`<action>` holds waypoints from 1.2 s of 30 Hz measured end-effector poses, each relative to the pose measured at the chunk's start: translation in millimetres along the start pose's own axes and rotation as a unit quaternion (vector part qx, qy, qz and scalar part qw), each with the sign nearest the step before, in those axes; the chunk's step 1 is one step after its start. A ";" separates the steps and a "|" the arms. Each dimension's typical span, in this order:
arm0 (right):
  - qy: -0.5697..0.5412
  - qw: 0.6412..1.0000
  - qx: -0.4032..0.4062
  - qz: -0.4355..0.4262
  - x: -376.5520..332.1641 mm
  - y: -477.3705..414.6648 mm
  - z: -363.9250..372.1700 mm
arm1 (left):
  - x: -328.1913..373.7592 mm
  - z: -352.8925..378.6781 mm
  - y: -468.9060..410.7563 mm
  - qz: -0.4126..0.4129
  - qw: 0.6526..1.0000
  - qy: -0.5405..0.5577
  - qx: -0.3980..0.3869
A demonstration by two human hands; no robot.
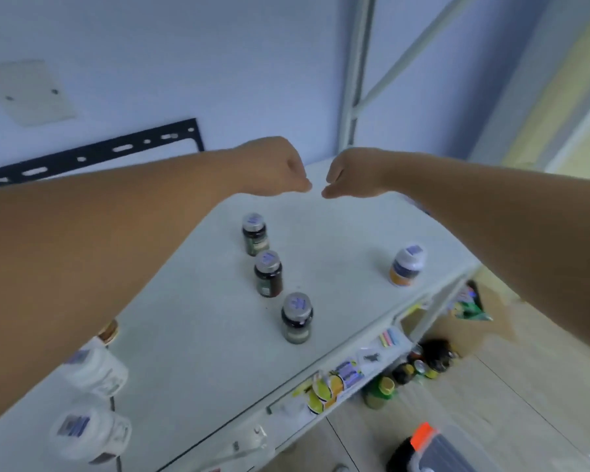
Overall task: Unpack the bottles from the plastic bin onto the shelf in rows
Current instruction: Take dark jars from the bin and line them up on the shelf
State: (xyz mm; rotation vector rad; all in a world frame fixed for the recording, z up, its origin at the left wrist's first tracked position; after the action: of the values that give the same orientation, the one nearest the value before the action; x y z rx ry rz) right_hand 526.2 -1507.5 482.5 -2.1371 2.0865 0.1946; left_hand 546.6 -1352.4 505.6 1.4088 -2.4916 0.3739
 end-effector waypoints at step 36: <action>-0.135 0.874 -0.271 0.379 366.1 510.8 358.3 | 335.9 581.9 157.1 0.236 0.840 -0.044 -0.487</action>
State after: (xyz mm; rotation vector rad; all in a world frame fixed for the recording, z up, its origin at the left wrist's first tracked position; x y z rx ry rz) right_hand 28.6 -1807.7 51.7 -1.2099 2.7752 1.2068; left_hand 189.3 -1741.2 61.4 0.3972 -2.4237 -0.8063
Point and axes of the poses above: each hand's wrist, its own y-axis away from the middle knuckle, its own z-axis out of the palm, x = y × z, the point moved 6 cm from there along -y, towards the middle knuckle, and after that the axes turned 11 degrees about x, right-handed, at the moved point
